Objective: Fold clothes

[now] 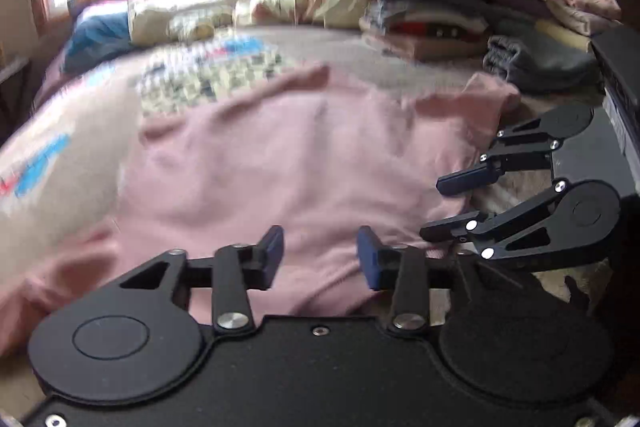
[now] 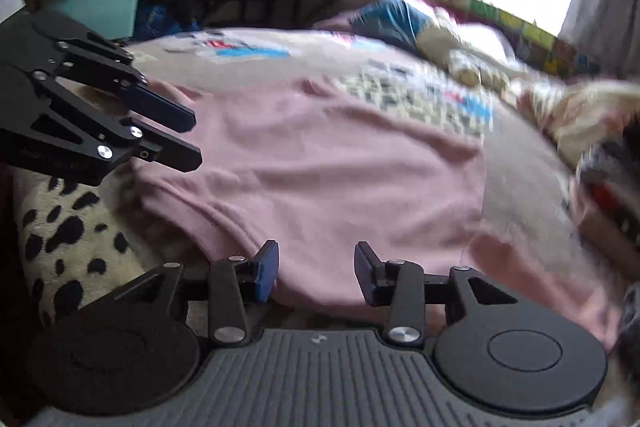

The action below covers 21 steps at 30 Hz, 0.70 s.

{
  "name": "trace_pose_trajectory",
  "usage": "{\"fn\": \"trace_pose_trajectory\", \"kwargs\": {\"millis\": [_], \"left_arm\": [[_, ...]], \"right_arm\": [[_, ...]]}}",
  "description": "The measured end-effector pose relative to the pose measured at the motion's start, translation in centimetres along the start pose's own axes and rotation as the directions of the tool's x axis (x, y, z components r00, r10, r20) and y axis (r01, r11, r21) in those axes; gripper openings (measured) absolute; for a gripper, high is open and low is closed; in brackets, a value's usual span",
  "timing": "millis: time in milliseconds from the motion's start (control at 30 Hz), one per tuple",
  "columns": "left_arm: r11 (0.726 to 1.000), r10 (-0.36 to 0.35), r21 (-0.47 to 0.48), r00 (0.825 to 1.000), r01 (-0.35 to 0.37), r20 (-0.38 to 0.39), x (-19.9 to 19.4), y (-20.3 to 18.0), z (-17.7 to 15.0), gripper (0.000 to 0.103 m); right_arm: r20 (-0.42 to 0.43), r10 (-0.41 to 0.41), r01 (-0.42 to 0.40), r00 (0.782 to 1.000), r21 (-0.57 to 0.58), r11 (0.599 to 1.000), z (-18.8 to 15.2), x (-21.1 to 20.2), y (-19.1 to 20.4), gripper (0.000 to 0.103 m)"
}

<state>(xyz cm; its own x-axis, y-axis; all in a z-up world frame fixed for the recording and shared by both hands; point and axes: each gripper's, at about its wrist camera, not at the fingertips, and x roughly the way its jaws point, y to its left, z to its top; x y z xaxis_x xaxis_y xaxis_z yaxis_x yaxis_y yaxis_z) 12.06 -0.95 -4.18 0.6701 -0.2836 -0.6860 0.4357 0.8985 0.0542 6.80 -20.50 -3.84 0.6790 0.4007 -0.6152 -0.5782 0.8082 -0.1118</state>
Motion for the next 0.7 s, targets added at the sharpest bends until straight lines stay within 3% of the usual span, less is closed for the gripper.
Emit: {"fn": "trace_pose_trajectory", "kwargs": {"millis": [100,200,233,300,433,467,567,700], "left_arm": [[0.995,0.067,0.064,0.996,-0.07,0.055,-0.1,-2.6,-2.2,0.057],[0.994,0.093,-0.068,0.979,-0.081,0.183,-2.5,-3.3,-2.8,0.057],[0.992,0.075,-0.115,0.974,-0.051,0.212,-2.9,-3.7,-3.2,0.057],[0.99,0.053,-0.141,0.965,-0.016,0.256,-2.9,-4.8,-3.4,0.057],[0.995,0.015,-0.101,0.935,0.023,0.354,-3.6,-7.1,-4.3,0.058],[0.996,0.017,-0.086,0.935,0.014,0.355,-3.1,-7.5,-4.3,0.058],[1.0,0.029,-0.017,0.954,-0.025,0.298,-1.9,-8.3,-6.1,0.058],[0.999,0.029,0.008,0.95,-0.033,0.311,-0.9,-8.6,-7.0,0.059]], "right_arm": [[0.043,0.007,-0.012,0.999,0.119,0.993,-1.6,-1.5,-0.8,0.044],[0.087,-0.024,0.007,0.996,0.192,0.981,-2.9,-4.6,-2.3,0.05],[0.1,-0.039,0.01,0.994,0.272,0.962,-3.8,-5.3,-3.7,0.054],[0.114,-0.081,0.016,0.99,0.486,0.874,-6.0,-6.2,-7.7,0.054],[0.104,-0.239,0.048,0.965,0.83,0.556,-11.1,-7.7,-16.0,0.054],[0.11,-0.27,0.043,0.957,0.862,0.504,-11.8,-8.0,-17.4,0.054],[0.12,-0.284,0.008,0.951,0.911,0.412,-12.5,-7.1,-22.0,0.055],[0.123,-0.254,-0.031,0.959,0.94,0.339,-12.2,-4.4,-26.3,0.061]]}}
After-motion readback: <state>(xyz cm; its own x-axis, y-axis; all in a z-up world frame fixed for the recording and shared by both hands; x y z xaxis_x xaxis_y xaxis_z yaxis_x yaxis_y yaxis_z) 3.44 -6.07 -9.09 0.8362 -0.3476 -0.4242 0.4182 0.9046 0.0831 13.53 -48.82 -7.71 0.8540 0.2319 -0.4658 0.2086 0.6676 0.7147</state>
